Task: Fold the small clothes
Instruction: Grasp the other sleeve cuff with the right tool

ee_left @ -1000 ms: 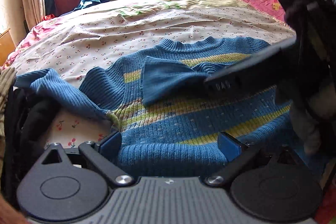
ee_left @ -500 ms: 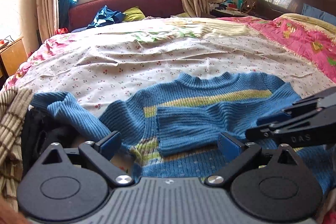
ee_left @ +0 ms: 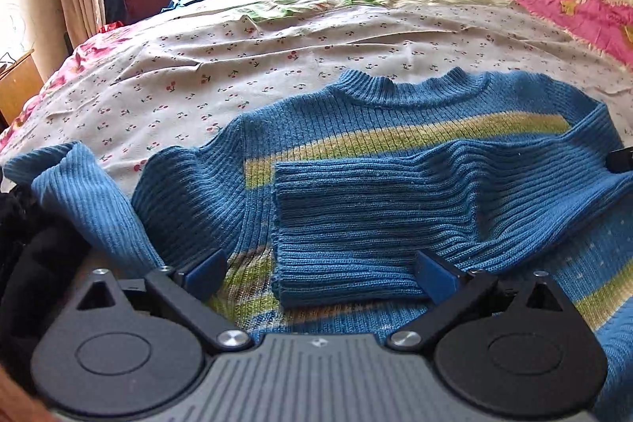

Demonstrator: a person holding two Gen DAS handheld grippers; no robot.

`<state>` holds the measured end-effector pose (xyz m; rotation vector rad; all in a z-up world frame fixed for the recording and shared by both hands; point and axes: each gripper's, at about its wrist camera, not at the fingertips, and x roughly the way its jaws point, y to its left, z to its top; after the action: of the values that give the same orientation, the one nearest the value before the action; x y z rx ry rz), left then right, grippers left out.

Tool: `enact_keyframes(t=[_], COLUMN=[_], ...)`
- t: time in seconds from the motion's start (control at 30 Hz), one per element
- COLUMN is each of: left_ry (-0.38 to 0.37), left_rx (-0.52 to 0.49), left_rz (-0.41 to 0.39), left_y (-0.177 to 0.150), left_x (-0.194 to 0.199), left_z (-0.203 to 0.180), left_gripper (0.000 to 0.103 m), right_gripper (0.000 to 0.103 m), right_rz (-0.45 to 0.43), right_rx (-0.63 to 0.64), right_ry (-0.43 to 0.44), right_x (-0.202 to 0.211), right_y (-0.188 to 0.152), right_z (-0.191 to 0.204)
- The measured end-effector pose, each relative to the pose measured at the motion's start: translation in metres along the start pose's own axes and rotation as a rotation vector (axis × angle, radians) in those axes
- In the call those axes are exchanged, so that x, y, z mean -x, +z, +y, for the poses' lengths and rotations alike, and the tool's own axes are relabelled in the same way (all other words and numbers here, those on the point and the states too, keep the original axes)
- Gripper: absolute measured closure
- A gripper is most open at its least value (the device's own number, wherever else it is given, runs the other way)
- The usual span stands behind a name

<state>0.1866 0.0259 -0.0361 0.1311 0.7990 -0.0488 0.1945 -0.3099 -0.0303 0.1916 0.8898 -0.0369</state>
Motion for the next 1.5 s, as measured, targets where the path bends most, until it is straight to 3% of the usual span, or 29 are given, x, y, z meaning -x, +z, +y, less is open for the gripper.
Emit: enact_keyframes(t=[0.13,0.2,0.3,0.4,0.53,0.7,0.77,0.93,1.03,1.17,1.23,1.37,1.5], left_ry=[0.011,0.023,0.034,0.058,0.053,0.101,0.104,0.095,0.087,0.064,0.054,0.051,0.063], left_rx=[-0.015,-0.038,-0.057,-0.070,-0.033,-0.039,-0.029,0.043,0.110,0.179,0.198,0.196,0.204], left_rz=[-0.031,-0.028,-0.033,-0.036,-0.010,-0.026,-0.039,-0.037,-0.050,-0.060,-0.067,-0.106,-0.159], left_y=[0.004,0.004,0.007,0.014,0.015,0.006,-0.004,-0.028,-0.037,-0.043,-0.046,-0.045,-0.032], left_x=[0.005,0.003,-0.001,-0.010,-0.021,0.010,0.033,0.073,0.087,0.089,0.088,0.087,0.081], left_z=[-0.005,-0.009,-0.012,-0.013,-0.006,0.007,0.016,0.041,0.054,0.065,0.067,0.071,0.081], left_gripper=[0.000,0.000,0.000,0.000,0.000,0.000,0.000,0.000,0.000,0.000,0.000,0.000,0.000], right_gripper=[0.056,0.057,0.088,0.094,0.095,0.088,0.086,0.086,0.085,0.083,0.082,0.082,0.073], right_rz=[-0.057,-0.029,0.014,0.007,0.008,0.012,-0.016,-0.139,-0.154,-0.046,0.000,0.069,0.124], right_rx=[-0.018,-0.030,-0.035,-0.066,-0.071,-0.005,0.008,0.191,0.292,0.407,0.446,0.487,0.459], right_ry=[0.033,0.075,0.064,0.075,0.036,-0.002,-0.014,-0.049,0.045,0.292,0.372,0.476,0.546], right_x=[0.007,0.000,-0.011,-0.013,-0.020,-0.015,-0.002,0.038,0.050,0.040,0.029,-0.003,-0.041], right_y=[0.005,0.011,0.017,0.026,0.030,0.029,0.029,0.026,0.029,0.028,0.028,0.035,0.050], right_z=[-0.001,0.000,0.000,-0.005,-0.009,0.004,0.009,0.057,0.101,0.185,0.225,0.296,0.345])
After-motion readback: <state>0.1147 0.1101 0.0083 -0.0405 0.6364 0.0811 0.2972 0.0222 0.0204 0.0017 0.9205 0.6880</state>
